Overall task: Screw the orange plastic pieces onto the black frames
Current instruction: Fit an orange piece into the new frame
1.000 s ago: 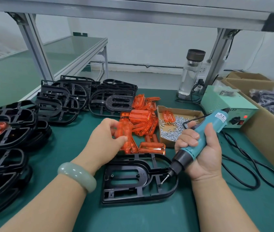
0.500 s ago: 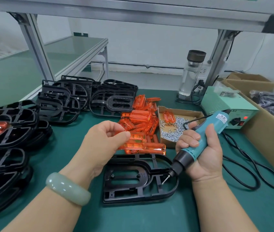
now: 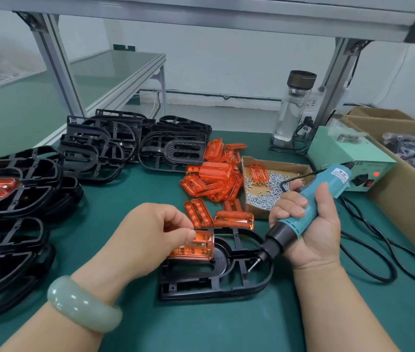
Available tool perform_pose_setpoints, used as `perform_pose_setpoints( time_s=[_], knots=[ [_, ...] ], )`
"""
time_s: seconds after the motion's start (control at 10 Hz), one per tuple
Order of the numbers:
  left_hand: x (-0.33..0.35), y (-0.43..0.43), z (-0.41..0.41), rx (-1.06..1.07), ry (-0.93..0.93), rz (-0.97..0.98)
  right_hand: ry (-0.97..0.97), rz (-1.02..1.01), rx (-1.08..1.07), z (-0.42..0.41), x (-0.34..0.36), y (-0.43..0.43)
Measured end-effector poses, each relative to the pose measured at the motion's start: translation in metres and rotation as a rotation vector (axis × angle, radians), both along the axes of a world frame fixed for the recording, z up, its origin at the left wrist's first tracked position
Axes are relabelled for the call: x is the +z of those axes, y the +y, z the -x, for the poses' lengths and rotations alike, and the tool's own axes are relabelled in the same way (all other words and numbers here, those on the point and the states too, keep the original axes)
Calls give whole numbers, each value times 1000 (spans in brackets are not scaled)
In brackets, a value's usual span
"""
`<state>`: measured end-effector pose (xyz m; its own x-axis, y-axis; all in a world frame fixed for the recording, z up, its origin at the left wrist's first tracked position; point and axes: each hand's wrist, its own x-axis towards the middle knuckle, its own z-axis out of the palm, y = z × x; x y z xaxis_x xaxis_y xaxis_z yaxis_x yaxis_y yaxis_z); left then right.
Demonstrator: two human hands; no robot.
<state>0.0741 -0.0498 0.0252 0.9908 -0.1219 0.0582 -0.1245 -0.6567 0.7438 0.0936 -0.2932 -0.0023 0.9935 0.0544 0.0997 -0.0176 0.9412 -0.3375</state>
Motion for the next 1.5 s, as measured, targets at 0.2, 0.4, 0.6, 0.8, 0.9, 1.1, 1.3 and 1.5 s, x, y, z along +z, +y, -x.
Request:
perform_pose_setpoints(
  time_s=[0.2,0.4,0.6,0.8,0.9,1.1,1.3,1.5],
  knots=[
    [-4,-1,-3,-48,17,-188,2,-3,-3,0,0,0],
    [-11,-8,2,-46,-52,-271,-2,9,-6,0,1,1],
    [-22,-11,8,-3,-76,-272,-5,8,-5,0,1,1],
    [-28,-13,12,31,-114,-264,-4,10,-6,1,1,2],
    [-31,-14,13,45,-130,-249,-1,11,-10,1,1,2],
    [-29,-8,15,14,-185,-206,0,15,-7,1,1,2],
    [-26,-2,16,-157,-104,-263,3,14,-9,1,1,3],
    [-30,-4,15,-190,-113,-247,1,20,13,2,1,4]
  ],
)
